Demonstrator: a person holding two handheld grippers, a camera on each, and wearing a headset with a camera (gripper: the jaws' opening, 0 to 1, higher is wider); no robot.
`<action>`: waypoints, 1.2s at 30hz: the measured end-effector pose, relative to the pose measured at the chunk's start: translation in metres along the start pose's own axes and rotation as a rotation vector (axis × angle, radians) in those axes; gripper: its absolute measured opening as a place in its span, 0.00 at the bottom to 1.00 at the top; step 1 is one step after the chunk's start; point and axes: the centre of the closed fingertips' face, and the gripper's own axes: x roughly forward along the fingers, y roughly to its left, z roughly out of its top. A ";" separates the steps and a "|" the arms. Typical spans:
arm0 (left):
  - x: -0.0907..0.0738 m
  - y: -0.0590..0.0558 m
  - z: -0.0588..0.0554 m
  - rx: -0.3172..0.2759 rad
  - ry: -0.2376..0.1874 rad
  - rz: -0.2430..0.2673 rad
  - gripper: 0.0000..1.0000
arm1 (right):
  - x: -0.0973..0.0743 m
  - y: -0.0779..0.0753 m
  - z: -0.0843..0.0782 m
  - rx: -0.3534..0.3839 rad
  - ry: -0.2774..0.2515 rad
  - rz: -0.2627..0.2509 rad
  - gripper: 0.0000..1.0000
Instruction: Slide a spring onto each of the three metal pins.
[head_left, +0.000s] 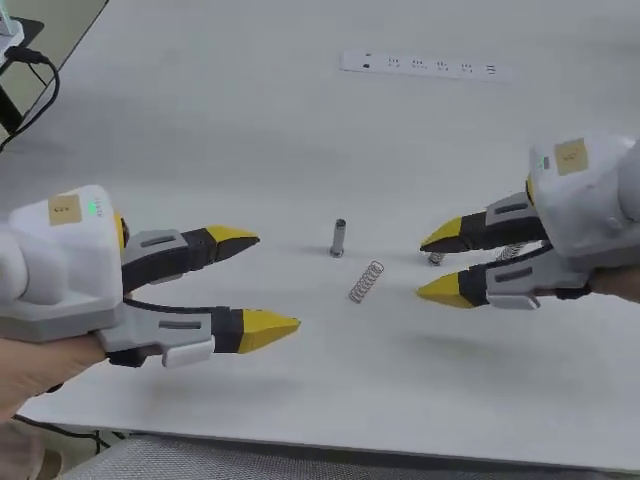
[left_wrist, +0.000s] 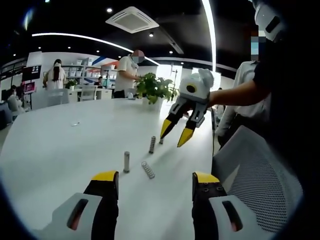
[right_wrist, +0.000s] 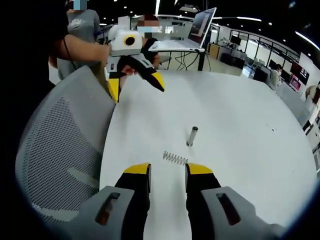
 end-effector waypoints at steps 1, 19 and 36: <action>0.000 0.000 0.000 0.000 0.000 0.002 0.54 | 0.001 0.000 0.002 -0.003 0.001 0.003 0.26; -0.005 0.003 0.003 -0.013 -0.007 -0.002 0.53 | 0.028 0.000 -0.010 0.538 -0.010 -0.102 0.23; -0.013 0.009 0.012 -0.040 -0.030 -0.019 0.52 | 0.055 -0.013 -0.023 0.819 0.036 -0.225 0.23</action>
